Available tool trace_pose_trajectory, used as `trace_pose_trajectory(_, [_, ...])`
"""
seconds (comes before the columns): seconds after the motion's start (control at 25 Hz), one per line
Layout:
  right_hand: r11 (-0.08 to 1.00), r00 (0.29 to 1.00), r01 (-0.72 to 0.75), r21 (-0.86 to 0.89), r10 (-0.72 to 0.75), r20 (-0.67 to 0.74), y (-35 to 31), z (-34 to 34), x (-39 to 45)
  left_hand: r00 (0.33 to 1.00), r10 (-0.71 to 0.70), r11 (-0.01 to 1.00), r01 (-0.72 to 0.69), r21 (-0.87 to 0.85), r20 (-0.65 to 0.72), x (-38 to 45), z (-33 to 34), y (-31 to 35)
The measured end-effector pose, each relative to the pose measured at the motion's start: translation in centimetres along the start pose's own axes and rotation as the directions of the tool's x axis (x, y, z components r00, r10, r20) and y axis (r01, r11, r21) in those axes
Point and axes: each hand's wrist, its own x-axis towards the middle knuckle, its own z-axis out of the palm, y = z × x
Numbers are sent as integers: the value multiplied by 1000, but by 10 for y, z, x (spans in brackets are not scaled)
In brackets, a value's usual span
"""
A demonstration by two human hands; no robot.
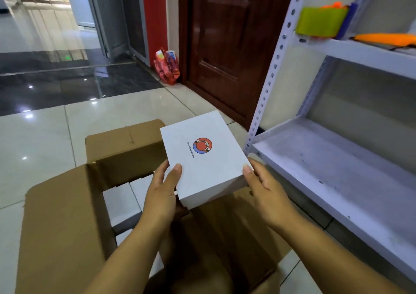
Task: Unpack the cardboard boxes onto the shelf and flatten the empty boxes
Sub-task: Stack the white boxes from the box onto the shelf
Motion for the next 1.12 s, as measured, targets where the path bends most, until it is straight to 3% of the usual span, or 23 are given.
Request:
trace_pose_trajectory(0.32, [994,937,98,49,-76,-342,-11,-58,-20,953,136,988,-152,40,272,-11,82,38])
trace_pose_trajectory(0.68, [963,850,267,30,-220,-478,-24,-166,-75,844,311,947,-315,-67,438,-80,174,57])
trace_pose_trajectory(1.12, [903,717,421,-91,-392,-576,-61,-316,-172,540,497,843,-487,-229,679,-200,279,92])
